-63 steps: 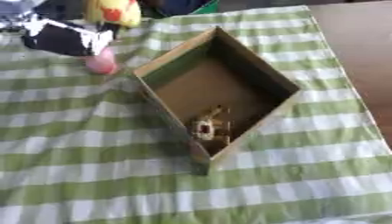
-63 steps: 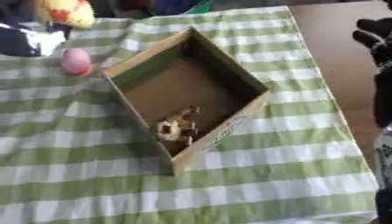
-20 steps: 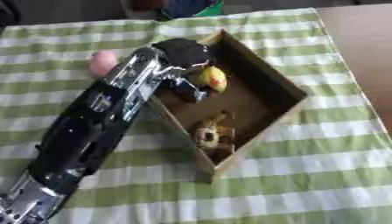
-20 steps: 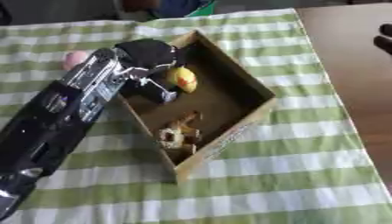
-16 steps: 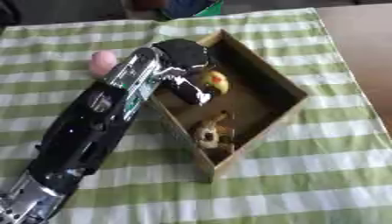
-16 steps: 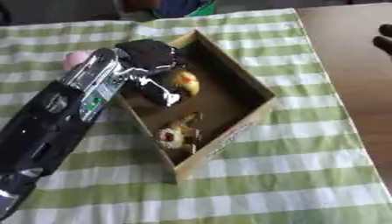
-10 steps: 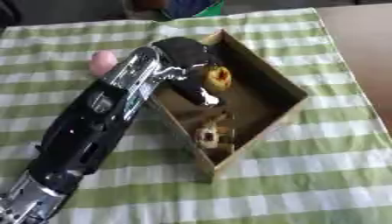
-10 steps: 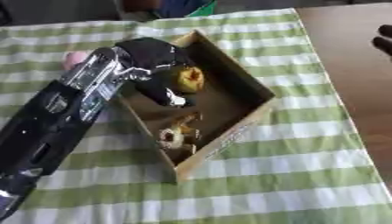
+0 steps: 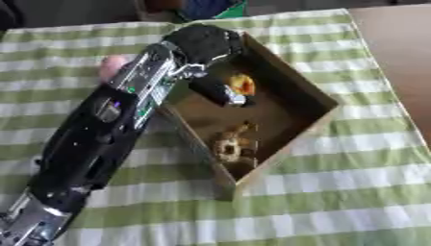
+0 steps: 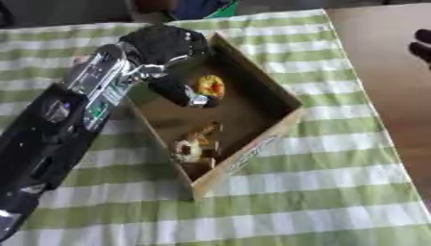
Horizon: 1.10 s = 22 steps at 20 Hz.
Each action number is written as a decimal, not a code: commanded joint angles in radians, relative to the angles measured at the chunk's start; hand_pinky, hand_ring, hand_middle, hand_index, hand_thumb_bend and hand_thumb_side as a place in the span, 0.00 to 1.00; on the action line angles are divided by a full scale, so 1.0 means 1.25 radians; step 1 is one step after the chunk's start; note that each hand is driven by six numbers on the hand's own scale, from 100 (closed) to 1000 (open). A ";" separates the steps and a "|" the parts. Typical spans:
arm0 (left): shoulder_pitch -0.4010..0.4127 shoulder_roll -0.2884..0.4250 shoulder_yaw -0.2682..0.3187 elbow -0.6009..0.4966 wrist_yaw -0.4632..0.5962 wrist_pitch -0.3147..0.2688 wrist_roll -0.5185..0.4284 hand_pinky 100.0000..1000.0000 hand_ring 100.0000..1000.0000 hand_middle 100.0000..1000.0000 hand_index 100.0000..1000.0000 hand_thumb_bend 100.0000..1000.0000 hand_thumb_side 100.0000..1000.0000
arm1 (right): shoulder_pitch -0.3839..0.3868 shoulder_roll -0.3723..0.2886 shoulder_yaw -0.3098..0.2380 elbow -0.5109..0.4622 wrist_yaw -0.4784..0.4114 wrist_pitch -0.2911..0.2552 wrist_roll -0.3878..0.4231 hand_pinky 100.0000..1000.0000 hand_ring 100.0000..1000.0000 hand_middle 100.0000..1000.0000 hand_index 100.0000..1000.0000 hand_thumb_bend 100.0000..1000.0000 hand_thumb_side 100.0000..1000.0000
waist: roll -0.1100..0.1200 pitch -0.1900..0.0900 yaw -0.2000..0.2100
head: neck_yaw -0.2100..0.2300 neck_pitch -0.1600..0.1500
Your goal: Pick up objects on the table and place them in the box.
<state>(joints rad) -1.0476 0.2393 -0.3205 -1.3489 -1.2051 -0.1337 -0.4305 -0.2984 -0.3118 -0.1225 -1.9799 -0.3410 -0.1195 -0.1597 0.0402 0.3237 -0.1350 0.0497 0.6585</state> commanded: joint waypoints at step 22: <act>0.114 0.341 0.190 -0.069 0.252 0.148 -0.051 0.48 0.81 0.78 0.92 0.54 0.91 | 0.014 -0.025 -0.013 -0.016 0.013 -0.003 -0.019 0.74 0.70 0.48 0.74 0.00 1.00 | -0.007 -0.033 0.035 | -0.043 0.010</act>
<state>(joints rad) -0.8906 0.6261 -0.1040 -1.4461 -0.9015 0.0496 -0.4901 -0.2726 -0.3167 -0.1322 -1.9799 -0.3358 -0.1207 -0.1823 0.0337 0.3018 -0.0911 -0.0060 0.6678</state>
